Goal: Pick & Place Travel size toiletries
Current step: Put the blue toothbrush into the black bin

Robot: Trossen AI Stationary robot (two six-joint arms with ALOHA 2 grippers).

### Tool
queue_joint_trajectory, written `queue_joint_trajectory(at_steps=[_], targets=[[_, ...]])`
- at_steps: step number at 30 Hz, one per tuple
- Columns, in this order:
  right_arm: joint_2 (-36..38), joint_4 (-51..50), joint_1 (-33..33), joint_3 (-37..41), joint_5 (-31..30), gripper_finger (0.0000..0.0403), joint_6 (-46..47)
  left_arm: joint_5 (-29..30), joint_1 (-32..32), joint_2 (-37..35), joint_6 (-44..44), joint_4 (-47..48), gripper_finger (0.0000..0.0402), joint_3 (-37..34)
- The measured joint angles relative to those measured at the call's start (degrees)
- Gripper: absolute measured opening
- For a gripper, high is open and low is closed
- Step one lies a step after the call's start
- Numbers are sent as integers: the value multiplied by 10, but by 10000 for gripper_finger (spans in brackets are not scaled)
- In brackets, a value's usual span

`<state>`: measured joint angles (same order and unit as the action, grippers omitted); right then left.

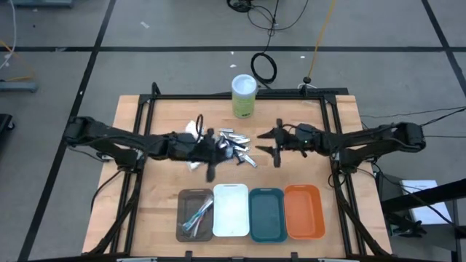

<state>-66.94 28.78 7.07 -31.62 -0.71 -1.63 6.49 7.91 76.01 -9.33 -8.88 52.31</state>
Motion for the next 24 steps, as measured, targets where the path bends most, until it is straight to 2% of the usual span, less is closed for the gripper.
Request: queue_joint_trajectory(at_steps=[4, 7, 11, 13, 16, 19, 24], targets=[[67, -93, 0, 0, -79, 206, 1, -22, 61, -32, -107, 125, 6, -1], [104, -129, 0, 1, -118, 212, 0, -69, 119, -35, -196, 184, 6, -2], [135, -116, 0, 23, -128, 209, -3, -77, 207, -34, -312, 178, 5, -29], [143, -91, 0, 40, -127, 206, -5, -45, 241, -34, -386, 171, 4, -42], [152, -41, 0, 64, -128, 204, -9, 34, 273, -33, -501, 174, 8, -64], [157, 0, 0, 81, -128, 205, -14, 96, 292, -33, -581, 172, 6, -81], [160, 9, 0, 82, -128, 204, -16, 121, 296, -33, -656, 171, 16, -99]])
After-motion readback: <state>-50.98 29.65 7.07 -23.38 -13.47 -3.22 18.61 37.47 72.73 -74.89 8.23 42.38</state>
